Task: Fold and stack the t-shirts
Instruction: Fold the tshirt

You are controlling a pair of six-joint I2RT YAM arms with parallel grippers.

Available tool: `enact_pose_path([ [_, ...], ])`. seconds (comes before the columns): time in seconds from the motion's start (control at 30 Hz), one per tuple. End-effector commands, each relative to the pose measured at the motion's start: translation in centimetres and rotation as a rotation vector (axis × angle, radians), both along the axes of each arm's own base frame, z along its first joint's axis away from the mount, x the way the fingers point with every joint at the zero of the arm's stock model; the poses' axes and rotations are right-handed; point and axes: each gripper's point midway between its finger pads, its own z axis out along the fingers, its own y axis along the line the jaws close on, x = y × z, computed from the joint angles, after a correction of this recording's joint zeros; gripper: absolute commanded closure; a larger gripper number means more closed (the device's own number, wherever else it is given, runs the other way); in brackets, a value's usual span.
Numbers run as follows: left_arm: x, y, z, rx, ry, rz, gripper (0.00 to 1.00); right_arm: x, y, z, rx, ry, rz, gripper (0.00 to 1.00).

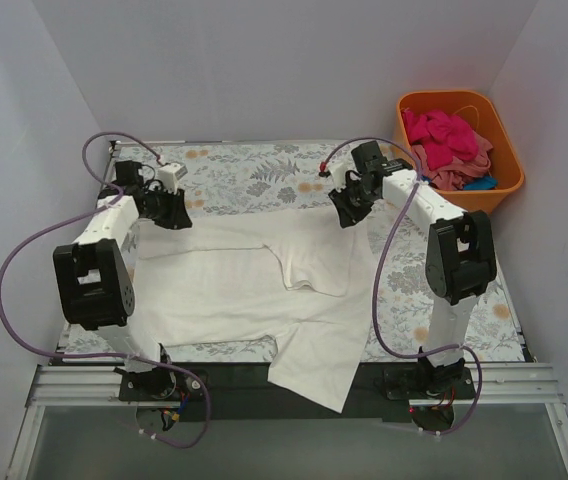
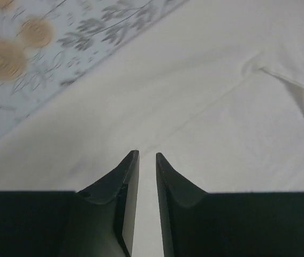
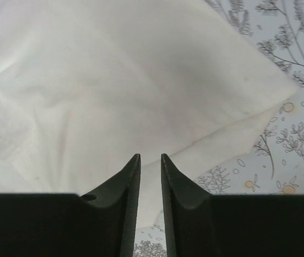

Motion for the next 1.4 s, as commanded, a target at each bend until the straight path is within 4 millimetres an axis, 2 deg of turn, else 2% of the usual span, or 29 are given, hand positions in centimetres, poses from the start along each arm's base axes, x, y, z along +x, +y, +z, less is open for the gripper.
enact_pose_path([
  [0.0,-0.1,7.7,-3.3,0.116,0.16,0.26,0.82,-3.3,0.9,-1.6,-0.022,0.07,0.06,0.72],
  [0.03,-0.1,9.1,-3.7,0.147,0.164,0.304,0.82,-3.5,0.7,-2.6,-0.045,0.091,0.059,0.72],
  [0.13,-1.2,11.5,-7.1,0.222,0.246,0.379,0.81,-3.3,-0.2,-5.2,-0.109,0.119,0.065,0.72],
  [0.2,-1.3,12.4,-8.1,0.243,0.272,0.413,0.8,-3.2,-0.7,-6.6,-0.145,0.133,0.064,0.72],
  [0.37,-0.8,14.1,-11.5,0.282,0.342,0.466,0.81,-0.7,-1.3,-8.3,-0.208,0.096,0.046,0.72],
  [0.43,0.3,14.5,-12.1,0.283,0.344,0.474,0.81,0.3,-1.9,-9.6,-0.239,0.097,0.021,0.72],
  [0.47,0.8,14.6,-12.4,0.281,0.345,0.476,0.82,1.6,-1.6,-9.2,-0.235,0.071,0.012,0.72],
  [0.5,1.8,14.9,-13.1,0.279,0.35,0.483,0.82,2.2,-1.8,-9.9,-0.244,0.074,0.001,0.72],
  [0.53,2.6,15.0,-13.3,0.271,0.34,0.484,0.82,3.9,-1.5,-9.1,-0.236,0.036,-0.01,0.72],
  [0.6,3.9,15.2,-14.5,0.264,0.35,0.484,0.82,5.3,-1.4,-9.4,-0.246,0.018,-0.019,0.72],
  [0.63,5.7,15.6,-13.8,0.256,0.319,0.5,0.82,6.1,-1.3,-9.3,-0.249,0.001,-0.023,0.72],
  [0.67,6.5,15.4,-13.4,0.236,0.312,0.489,0.82,8.0,-0.9,-7.9,-0.242,-0.054,-0.029,0.72],
  [0.77,9.0,15.4,-10.9,0.201,0.251,0.478,0.81,10.2,-0.8,-6.5,-0.254,-0.121,-0.018,0.69],
  [0.8,9.4,14.9,-9.7,0.172,0.23,0.456,0.79,11.2,-0.5,-4.7,-0.241,-0.168,-0.018,0.68],
  [0.87,9.9,14.4,-6.0,0.152,0.17,0.419,0.76,11.4,-0.5,-2.4,-0.242,-0.209,0.01,0.63],
  [0.9,9.8,13.9,-4.7,0.13,0.152,0.391,0.69,10.8,-0.2,-0.2,-0.209,-0.233,0.029,0.56],
  [0.93,8.8,13.3,-3.6,0.115,0.16,0.362,0.65,10.1,0.0,0.9,-0.19,-0.24,0.048,0.52],
  [0.97,8.1,13.1,-1.2,0.119,0.11,0.319,0.64,8.8,0.0,1.8,-0.182,-0.23,0.094,0.48],
  [1.0,7.1,12.6,-0.4,0.113,0.107,0.292,0.61,7.3,0.5,4.6,-0.135,-0.255,0.126,0.37],
  [1.03,5.7,11.8,0.7,0.085,0.112,0.258,0.57,5.1,0.6,3.9,-0.137,-0.215,0.16,0.33],
  [1.07,3.8,11.4,1.7,0.09,0.092,0.218,0.54,2.8,0.5,5.9,-0.125,-0.221,0.205,0.23],
  [1.1,2.5,10.8,2.5,0.063,0.083,0.189,0.52,-0.2,0.8,4.4,-0.118,-0.158,0.25,0.22],
  [1.13,1.2,10.4,2.7,0.054,0.087,0.167,0.52,-2.1,0.9,4.3,-0.113,-0.134,0.275,0.22],
  [1.17,-0.6,10.3,2.6,0.052,0.111,0.148,0.52,-4.3,0.9,5.7,-0.095,-0.144,0.306,0.25],
  [1.2,-2.6,9.9,2.5,0.068,0.111,0.125,0.52,-6.8,1.8,5.4,-0.091,-0.116,0.367,0.28],
  [1.23,-3.8,9.8,2.3,0.072,0.128,0.124,0.52,-8.9,1.7,4.6,-0.097,-0.082,0.392,0.3],
  [1.27,-4.9,10.0,2.2,0.08,0.129,0.114,0.52,-12.0,1.2,2.6,-0.114,-0.008,0.423,0.34],
  [1.3,-6.5,9.8,1.8,0.081,0.144,0.11,0.52,-14.5,1.7,2.6,-0.126,-0.008,0.47,0.36],
  [1.37,-8.0,9.9,1.7,0.068,0.166,0.124,0.52,-18.1,0.7,0.3,-0.175,0.057,0.497,0.41],
])
